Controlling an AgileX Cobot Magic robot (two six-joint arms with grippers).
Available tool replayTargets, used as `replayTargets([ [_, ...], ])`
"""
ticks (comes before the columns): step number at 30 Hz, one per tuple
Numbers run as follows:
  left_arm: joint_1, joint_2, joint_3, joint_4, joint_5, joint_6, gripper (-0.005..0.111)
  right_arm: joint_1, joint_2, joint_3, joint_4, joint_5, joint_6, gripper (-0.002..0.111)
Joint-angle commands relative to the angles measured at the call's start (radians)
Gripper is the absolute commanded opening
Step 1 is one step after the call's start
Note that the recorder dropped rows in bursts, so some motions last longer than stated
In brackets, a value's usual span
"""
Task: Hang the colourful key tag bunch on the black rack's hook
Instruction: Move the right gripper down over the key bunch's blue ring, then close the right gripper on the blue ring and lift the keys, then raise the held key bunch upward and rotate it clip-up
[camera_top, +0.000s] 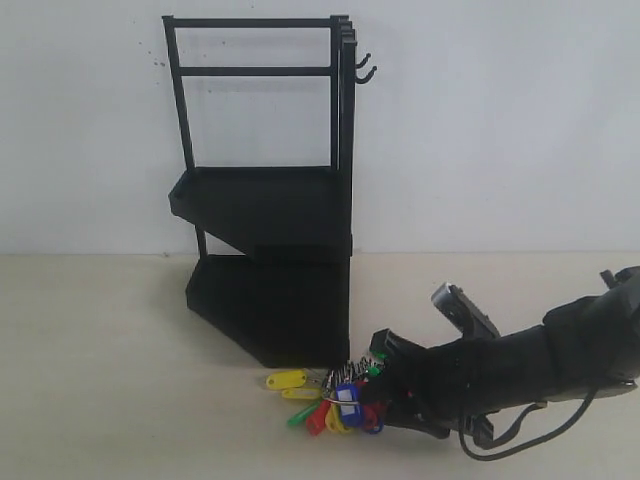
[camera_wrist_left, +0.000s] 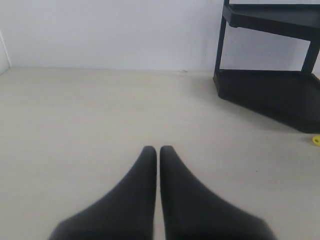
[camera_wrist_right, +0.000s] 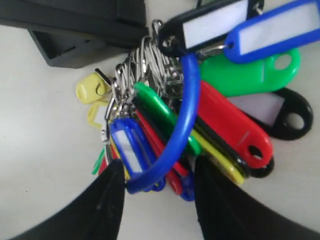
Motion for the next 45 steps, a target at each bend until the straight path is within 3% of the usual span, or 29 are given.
replayTargets([
  [1,0.002,0.004,-0.002,-0.003,-0.002,0.0,0.004,0.005,0.05,-0.037,-0.001,0.012,0.002,0.043],
  [7,0.002,0.004,-0.002,-0.003,-0.002,0.0,0.004,0.005,0.051,-0.058,-0.001,-0.004,-0.002,0.042],
  [10,0.002,0.004,-0.002,-0.003,-0.002,0.0,0.004,0.005,0.051,-0.058,-0.001,-0.027,-0.01,0.025],
  [13,0.002,0.004,-0.002,-0.003,-0.002,0.0,0.004,0.005,0.051,-0.058,-0.001,-0.029,-0.036,-0.001],
  [20,0.002,0.004,-0.002,-0.003,-0.002,0.0,0.004,0.001,0.001,-0.057,-0.022,0.007,-0.038,0.0],
  [31,0.002,0.004,-0.002,-0.003,-0.002,0.0,0.004,0.001,-0.266,-0.057,-0.643,-0.08,0.344,0.0],
  [39,0.002,0.004,-0.002,-0.003,-0.002,0.0,0.004,0.001,-0.451,-0.057,-1.202,0.024,0.628,0.0],
  [42,0.002,0.004,-0.002,-0.003,-0.002,0.0,0.004,0.001,-0.486,-0.057,-1.35,0.082,0.719,0.0],
  [45,0.002,0.004,-0.002,-0.003,-0.002,0.0,0.004,0.001,-0.488,-0.057,-1.384,0.105,0.757,0.0],
])
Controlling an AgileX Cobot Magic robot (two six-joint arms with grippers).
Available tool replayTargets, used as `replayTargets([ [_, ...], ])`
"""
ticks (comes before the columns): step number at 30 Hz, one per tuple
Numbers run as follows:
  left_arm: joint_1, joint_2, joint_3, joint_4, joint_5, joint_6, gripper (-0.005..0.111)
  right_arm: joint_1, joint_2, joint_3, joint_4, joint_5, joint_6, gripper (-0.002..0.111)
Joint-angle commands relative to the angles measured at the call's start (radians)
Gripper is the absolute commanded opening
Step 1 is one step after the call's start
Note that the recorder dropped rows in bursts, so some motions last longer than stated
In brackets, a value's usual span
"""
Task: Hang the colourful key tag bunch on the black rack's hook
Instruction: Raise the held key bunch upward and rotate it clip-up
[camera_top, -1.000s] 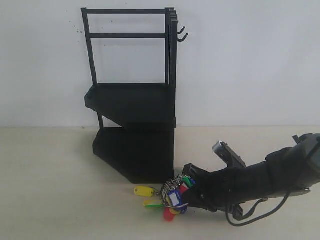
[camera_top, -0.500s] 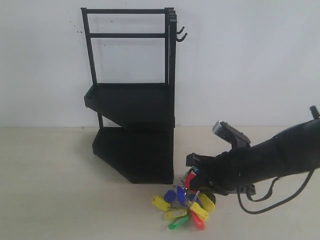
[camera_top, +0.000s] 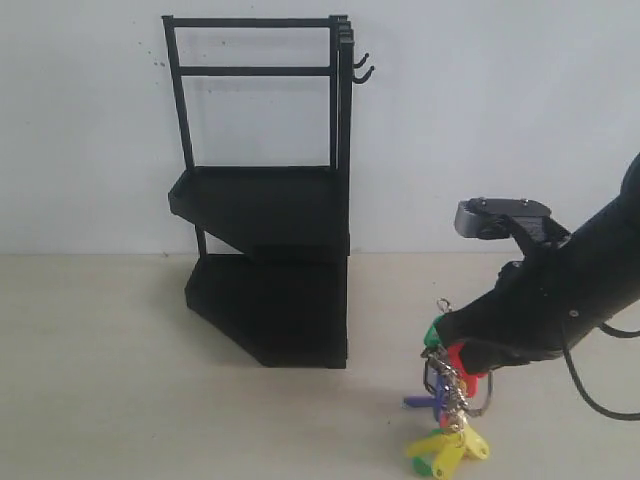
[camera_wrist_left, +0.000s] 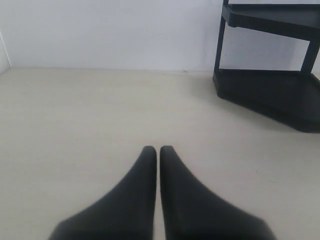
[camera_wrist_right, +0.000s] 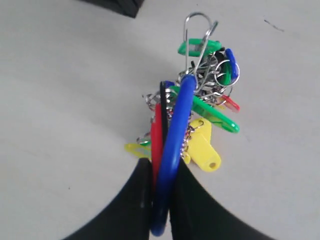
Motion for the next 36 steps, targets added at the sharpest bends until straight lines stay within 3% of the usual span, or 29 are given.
replayTargets([
  [1,0.002,0.004,-0.002,-0.003,-0.002,0.0,0.004,-0.002,-0.018,0.0,-0.088,0.039,0.071,0.0],
  [13,0.002,0.004,-0.002,-0.003,-0.002,0.0,0.004,-0.002,0.113,0.0,-0.093,0.113,0.071,0.0],
  [28,0.002,0.004,-0.002,-0.003,-0.002,0.0,0.004,-0.002,0.219,0.0,-0.09,0.072,0.077,0.0],
  [30,0.002,0.004,-0.002,-0.003,-0.002,0.0,0.004,-0.002,0.217,0.0,-0.089,0.064,0.077,0.009],
  [33,0.002,0.004,-0.002,-0.003,-0.002,0.0,0.004,-0.002,0.217,0.0,-0.089,0.045,0.08,0.046],
  [36,0.002,0.004,-0.002,-0.003,-0.002,0.0,0.004,-0.002,0.217,0.0,-0.089,0.027,0.08,0.046],
])
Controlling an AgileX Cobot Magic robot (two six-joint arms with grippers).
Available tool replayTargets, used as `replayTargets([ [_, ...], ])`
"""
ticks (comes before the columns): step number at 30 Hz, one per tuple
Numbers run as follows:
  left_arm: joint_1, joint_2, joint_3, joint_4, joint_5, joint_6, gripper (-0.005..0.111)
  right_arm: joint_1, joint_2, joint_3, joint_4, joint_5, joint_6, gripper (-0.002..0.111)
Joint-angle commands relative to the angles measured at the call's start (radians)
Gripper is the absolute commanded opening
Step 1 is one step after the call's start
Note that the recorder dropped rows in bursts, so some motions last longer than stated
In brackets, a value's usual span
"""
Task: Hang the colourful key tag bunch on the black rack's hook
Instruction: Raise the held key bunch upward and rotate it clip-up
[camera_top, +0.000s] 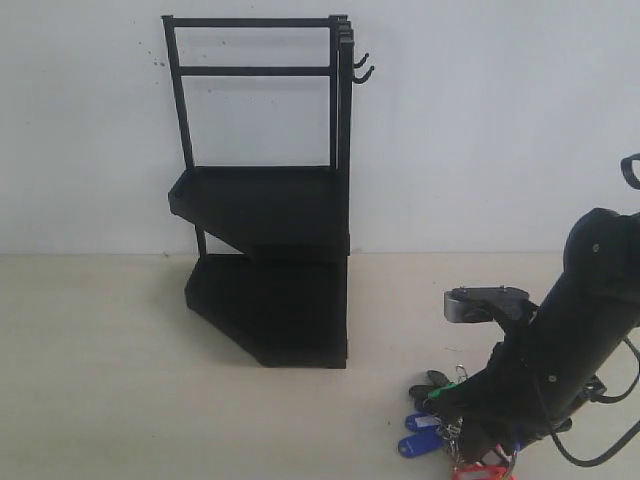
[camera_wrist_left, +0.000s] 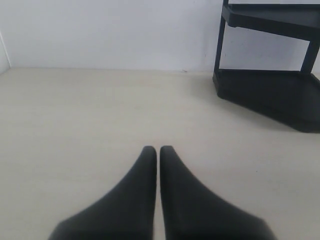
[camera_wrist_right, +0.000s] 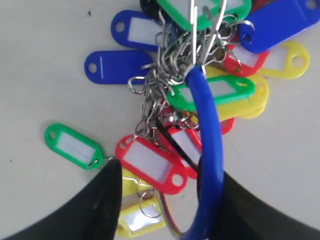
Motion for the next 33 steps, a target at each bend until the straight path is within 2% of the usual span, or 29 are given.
replayTargets([
  [1,0.002,0.004,-0.002,-0.003,-0.002,0.0,0.004,-0.002,-0.002,0.0,-0.005,-0.022,0.0,0.038],
  [6,0.002,0.004,-0.002,-0.003,-0.002,0.0,0.004,-0.002,-0.002,0.0,-0.005,-0.042,-0.002,-0.001],
  [15,0.002,0.004,-0.002,-0.003,-0.002,0.0,0.004,-0.002,-0.103,-0.007,-0.045,-0.065,0.005,0.0],
  [20,0.002,0.004,-0.002,-0.003,-0.002,0.0,0.004,-0.002,-0.249,-0.041,-0.352,-0.009,0.238,0.0],
  [22,0.002,0.004,-0.002,-0.003,-0.002,0.0,0.004,-0.002,-0.296,-0.051,-0.416,0.045,0.275,0.0],
  [26,0.002,0.004,-0.002,-0.003,-0.002,0.0,0.004,0.039,-0.345,-0.1,-0.282,0.292,-0.013,0.0],
  [27,0.002,0.004,-0.002,-0.003,-0.002,0.0,0.004,0.048,-0.354,-0.111,-0.308,0.337,-0.008,0.0],
  [29,0.002,0.004,-0.002,-0.003,-0.002,0.0,0.004,0.056,-0.362,-0.13,-0.522,0.34,0.269,0.0],
  [30,0.002,0.004,-0.002,-0.003,-0.002,0.0,0.004,0.056,-0.365,-0.131,-0.584,0.354,0.339,0.0],
  [31,0.002,0.004,-0.002,-0.003,-0.002,0.0,0.004,0.056,-0.365,-0.131,-0.565,0.39,0.306,0.0],
  [33,0.002,0.004,-0.002,-0.003,-0.002,0.0,0.004,0.056,-0.365,-0.131,-0.421,0.489,0.058,0.0],
])
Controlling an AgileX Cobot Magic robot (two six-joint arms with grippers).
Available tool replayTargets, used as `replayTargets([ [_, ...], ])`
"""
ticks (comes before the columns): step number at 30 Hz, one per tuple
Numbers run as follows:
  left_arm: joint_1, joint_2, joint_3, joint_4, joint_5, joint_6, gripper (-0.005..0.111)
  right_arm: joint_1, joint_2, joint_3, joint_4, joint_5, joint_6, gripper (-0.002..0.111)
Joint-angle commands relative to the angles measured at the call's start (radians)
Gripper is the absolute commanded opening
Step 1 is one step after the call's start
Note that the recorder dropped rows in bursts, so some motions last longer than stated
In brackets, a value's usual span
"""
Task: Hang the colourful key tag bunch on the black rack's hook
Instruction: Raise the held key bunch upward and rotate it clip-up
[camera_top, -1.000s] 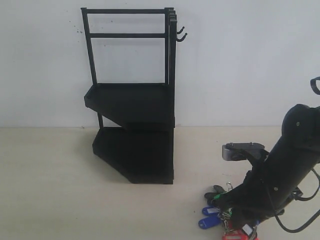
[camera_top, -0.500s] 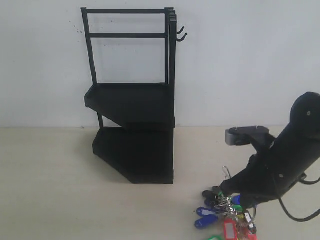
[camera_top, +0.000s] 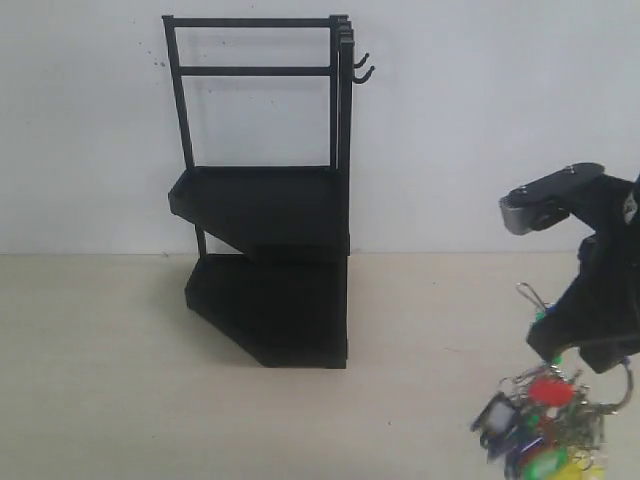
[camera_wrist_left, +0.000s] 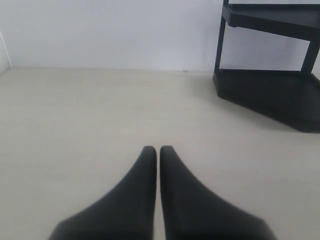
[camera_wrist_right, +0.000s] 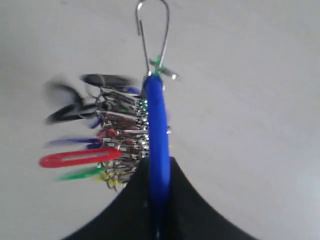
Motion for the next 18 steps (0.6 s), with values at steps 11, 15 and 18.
replayTargets([
  [11,0.002,0.004,-0.002,-0.003,-0.002,0.0,0.004,0.01,-0.023,-0.027,-0.092,0.151,-0.077,0.0],
  [15,0.002,0.004,-0.002,-0.003,-0.002,0.0,0.004,0.01,-0.019,-0.024,0.003,0.151,-0.194,0.0],
  [18,0.002,0.004,-0.002,-0.003,-0.002,0.0,0.004,0.01,-0.019,-0.024,-0.205,0.065,0.16,0.0],
])
